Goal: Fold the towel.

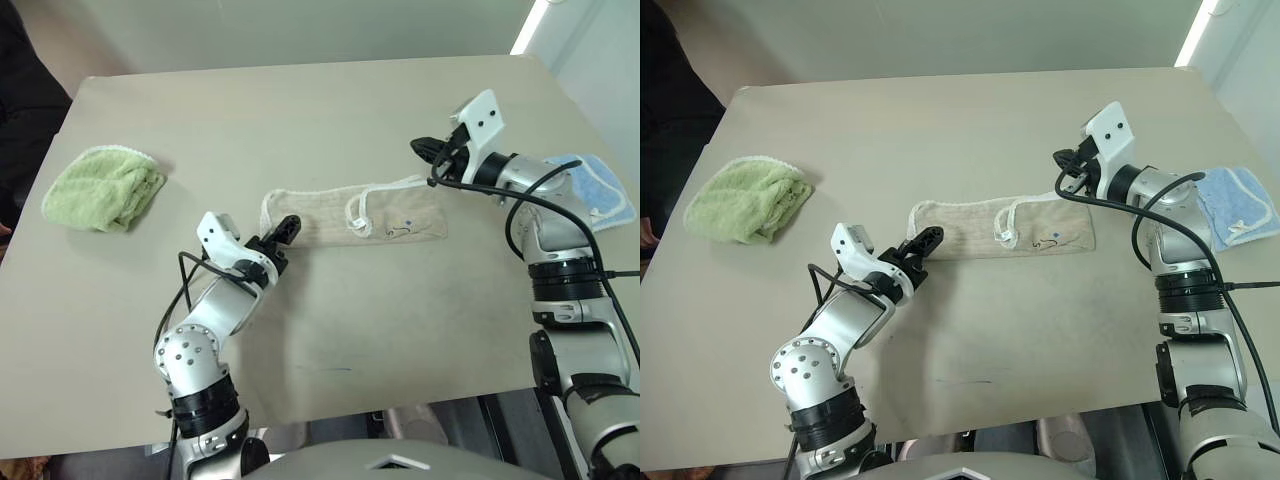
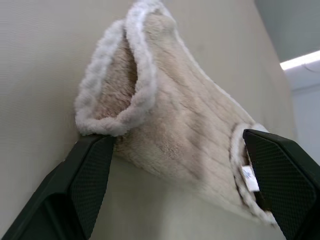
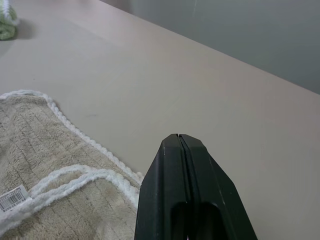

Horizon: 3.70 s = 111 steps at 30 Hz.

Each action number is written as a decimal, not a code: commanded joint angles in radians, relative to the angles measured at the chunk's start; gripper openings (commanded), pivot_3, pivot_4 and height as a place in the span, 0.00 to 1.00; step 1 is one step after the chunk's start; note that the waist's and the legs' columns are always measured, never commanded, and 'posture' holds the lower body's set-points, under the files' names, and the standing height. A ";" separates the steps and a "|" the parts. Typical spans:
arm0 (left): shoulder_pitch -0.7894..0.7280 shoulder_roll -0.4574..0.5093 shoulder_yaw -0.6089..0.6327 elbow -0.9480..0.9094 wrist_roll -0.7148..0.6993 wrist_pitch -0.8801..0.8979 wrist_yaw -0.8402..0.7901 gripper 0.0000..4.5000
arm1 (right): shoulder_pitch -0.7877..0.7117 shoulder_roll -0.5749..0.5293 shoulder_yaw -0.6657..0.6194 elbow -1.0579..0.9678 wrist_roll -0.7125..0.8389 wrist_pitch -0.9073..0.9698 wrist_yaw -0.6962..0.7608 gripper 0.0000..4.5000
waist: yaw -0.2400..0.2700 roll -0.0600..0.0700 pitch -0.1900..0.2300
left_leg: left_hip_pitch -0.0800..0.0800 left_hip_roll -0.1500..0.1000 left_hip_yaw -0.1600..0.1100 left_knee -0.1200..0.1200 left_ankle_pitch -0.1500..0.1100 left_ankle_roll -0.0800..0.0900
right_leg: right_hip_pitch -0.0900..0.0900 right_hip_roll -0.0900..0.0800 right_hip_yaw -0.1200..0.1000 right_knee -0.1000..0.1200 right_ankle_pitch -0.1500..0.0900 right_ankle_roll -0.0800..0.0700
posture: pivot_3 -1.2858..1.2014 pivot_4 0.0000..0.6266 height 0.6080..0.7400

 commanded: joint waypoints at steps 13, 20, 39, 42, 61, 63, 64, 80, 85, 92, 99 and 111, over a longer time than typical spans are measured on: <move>0.015 -0.019 -0.021 -0.012 -0.109 -0.071 0.183 0.98 | -0.005 -0.014 -0.043 -0.050 0.007 -0.011 -0.017 0.00 | 0.001 0.000 0.001 | 0.005 -0.002 0.003 -0.005 0.000 -0.001 | 0.003 0.003 0.001 -0.001 -0.002 -0.001 | 0.52 0.24 1.00; 0.095 0.001 -0.062 -0.133 -0.211 -0.132 0.388 0.98 | -0.003 -0.008 -0.042 -0.028 0.000 -0.021 -0.014 0.00 | 0.000 -0.002 0.002 | 0.008 -0.001 0.011 -0.011 0.000 -0.005 | 0.002 0.005 0.002 -0.001 -0.007 -0.004 | 0.52 0.24 1.00; -0.031 0.101 -0.069 0.133 -0.284 -0.255 0.331 0.98 | -0.037 0.007 -0.040 0.012 -0.009 -0.043 -0.011 0.00 | 0.003 0.001 0.005 | 0.024 0.005 0.014 -0.014 -0.002 -0.008 | 0.012 0.019 0.009 0.001 -0.002 -0.006 | 0.52 0.24 1.00; -0.039 0.098 -0.073 0.139 -0.284 -0.260 0.332 0.90 | -0.030 0.002 -0.044 0.005 -0.009 -0.040 -0.014 0.00 | 0.003 0.001 0.005 | 0.027 0.003 0.014 -0.014 -0.002 -0.008 | 0.015 0.019 0.012 0.001 -0.003 -0.004 | 0.52 0.24 1.00; -0.049 0.144 -0.084 0.072 -0.253 -0.281 0.281 0.01 | -0.028 -0.001 -0.043 0.006 -0.008 -0.040 -0.013 0.00 | 0.004 -0.008 0.012 | 0.013 0.002 0.017 -0.015 -0.005 -0.014 | -0.001 0.020 0.022 0.000 -0.009 0.000 | 0.52 0.24 1.00; -0.058 0.176 -0.090 0.060 -0.246 -0.271 0.235 0.01 | -0.029 -0.002 -0.044 0.010 -0.008 -0.041 -0.014 0.00 | 0.004 -0.009 0.012 | 0.013 0.004 0.017 -0.015 -0.006 -0.013 | -0.002 0.020 0.022 0.000 -0.009 0.000 | 0.52 0.24 1.00; -0.076 0.213 -0.097 0.049 -0.235 -0.253 0.181 0.01 | -0.030 -0.003 -0.046 0.014 -0.009 -0.042 -0.015 0.00 | 0.004 -0.009 0.013 | 0.013 0.004 0.017 -0.015 -0.006 -0.013 | -0.002 0.020 0.022 0.000 -0.009 0.000 | 0.52 0.24 1.00; -0.532 0.378 -0.416 0.217 -0.041 0.034 -0.464 0.01 | -0.146 -0.027 -0.186 0.226 -0.017 -0.074 -0.225 0.00 | 0.014 -0.015 0.016 | 0.004 0.005 0.017 -0.012 -0.008 -0.014 | -0.009 0.016 0.024 -0.001 -0.001 0.009 | 0.52 0.24 1.00; -0.666 0.314 -0.510 0.345 0.044 0.107 -0.651 0.01 | -0.151 -0.039 -0.246 0.245 -0.009 -0.083 -0.305 0.00 | 0.015 -0.015 0.016 | -0.001 0.006 0.017 -0.011 -0.009 -0.015 | -0.015 0.016 0.024 -0.001 -0.001 0.009 | 0.52 0.24 1.00; -0.744 0.284 -0.688 0.459 0.260 0.150 -0.912 0.01 | -0.109 -0.057 -0.299 0.192 0.001 -0.069 -0.358 0.00 | 0.016 -0.015 0.016 | -0.005 0.006 0.017 -0.010 -0.009 -0.014 | -0.021 0.015 0.025 -0.001 0.000 0.011 | 0.52 0.24 1.00; -0.732 0.250 -0.719 0.504 0.409 0.169 -0.991 0.48 | -0.055 -0.063 -0.312 0.108 0.018 -0.031 -0.363 0.00 | 0.016 -0.015 0.016 | -0.006 0.006 0.017 -0.009 -0.011 -0.011 | -0.021 0.015 0.026 -0.001 0.002 0.014 | 0.52 0.24 1.00; -0.724 0.203 -0.446 0.449 0.379 0.189 -1.007 0.99 | -0.010 -0.061 -0.263 0.004 0.053 0.063 -0.272 0.00 | 0.014 -0.014 0.016 | -0.008 0.006 0.018 0.006 -0.017 -0.001 | -0.019 0.015 0.029 0.000 0.007 0.019 | 0.52 0.24 1.00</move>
